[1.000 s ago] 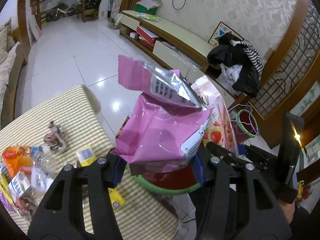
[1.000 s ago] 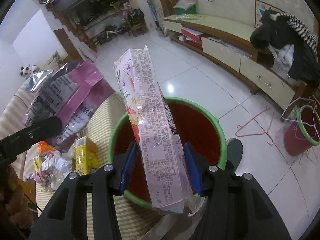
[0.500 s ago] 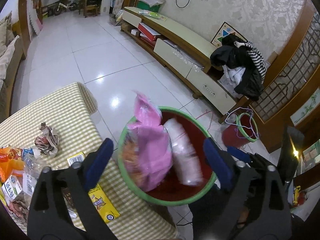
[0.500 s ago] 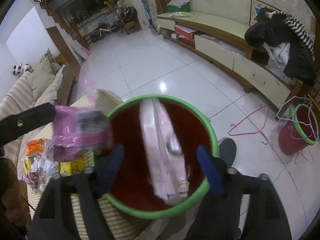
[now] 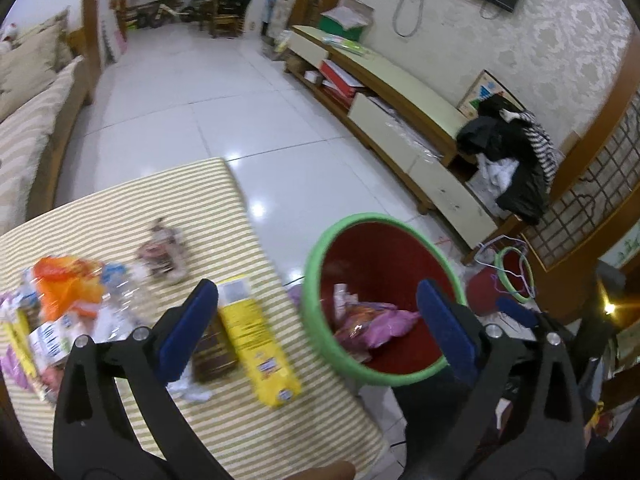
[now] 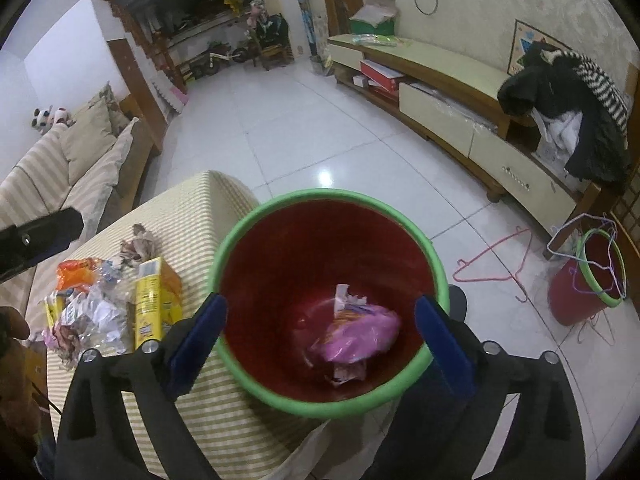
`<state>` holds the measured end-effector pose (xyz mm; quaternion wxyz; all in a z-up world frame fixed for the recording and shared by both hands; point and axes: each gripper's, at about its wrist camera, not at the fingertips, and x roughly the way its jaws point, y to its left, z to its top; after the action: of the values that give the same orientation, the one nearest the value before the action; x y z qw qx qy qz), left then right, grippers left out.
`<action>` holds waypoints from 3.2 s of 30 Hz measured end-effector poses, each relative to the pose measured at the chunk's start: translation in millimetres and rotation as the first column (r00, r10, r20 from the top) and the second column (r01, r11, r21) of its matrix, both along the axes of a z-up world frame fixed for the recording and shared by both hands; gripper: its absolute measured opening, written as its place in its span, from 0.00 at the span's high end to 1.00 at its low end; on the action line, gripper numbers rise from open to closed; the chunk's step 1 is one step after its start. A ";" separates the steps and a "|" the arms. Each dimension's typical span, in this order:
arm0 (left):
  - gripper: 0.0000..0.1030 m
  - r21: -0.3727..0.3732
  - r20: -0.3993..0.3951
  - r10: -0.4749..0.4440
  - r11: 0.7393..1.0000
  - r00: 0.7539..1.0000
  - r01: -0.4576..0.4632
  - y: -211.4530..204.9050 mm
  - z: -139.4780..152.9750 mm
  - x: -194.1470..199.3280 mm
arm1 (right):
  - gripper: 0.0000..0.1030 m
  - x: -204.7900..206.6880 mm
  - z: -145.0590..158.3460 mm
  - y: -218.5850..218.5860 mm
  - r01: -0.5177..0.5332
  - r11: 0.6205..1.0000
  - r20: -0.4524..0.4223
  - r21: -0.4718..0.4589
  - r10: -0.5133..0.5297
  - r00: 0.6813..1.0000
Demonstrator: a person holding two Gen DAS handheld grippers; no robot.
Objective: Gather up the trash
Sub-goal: 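Move both tools back over the table, then grasp the yellow milk carton with the left tool while the right tool grasps the yellow snack box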
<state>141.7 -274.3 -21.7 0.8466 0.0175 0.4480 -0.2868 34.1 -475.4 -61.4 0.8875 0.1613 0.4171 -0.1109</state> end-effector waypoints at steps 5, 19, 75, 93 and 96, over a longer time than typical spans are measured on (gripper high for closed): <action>0.05 -0.006 0.013 0.092 0.996 0.996 -0.092 53.8 8.2 -8.8 | 0.09 0.7 12.1 32.7 -0.059 0.998 0.015 -0.018 0.060 0.998; 0.05 0.008 0.030 0.355 0.935 0.934 -0.356 220.5 16.8 -39.9 | 0.09 19.9 20.0 155.7 -0.248 0.968 0.019 -0.047 0.250 0.968; 0.50 0.159 -0.097 0.572 0.817 0.815 -0.554 301.2 -97.5 63.4 | 0.31 121.8 -88.8 164.9 -0.298 0.954 -0.197 0.007 0.294 0.935; 0.87 0.115 -0.106 0.530 0.847 0.841 -0.519 296.4 -87.4 57.9 | 0.67 112.9 -77.7 170.2 -0.335 0.942 -0.184 0.031 0.335 0.924; 0.87 0.110 -0.082 0.523 0.851 0.848 -0.514 295.2 -76.1 50.2 | 0.67 106.9 -66.4 172.4 -0.337 0.941 -0.167 0.022 0.336 0.927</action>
<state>191.9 20.9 -97.8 0.8655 -0.0843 0.4929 -0.0291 140.9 -303.0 -127.9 0.8556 0.0744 0.5115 0.0281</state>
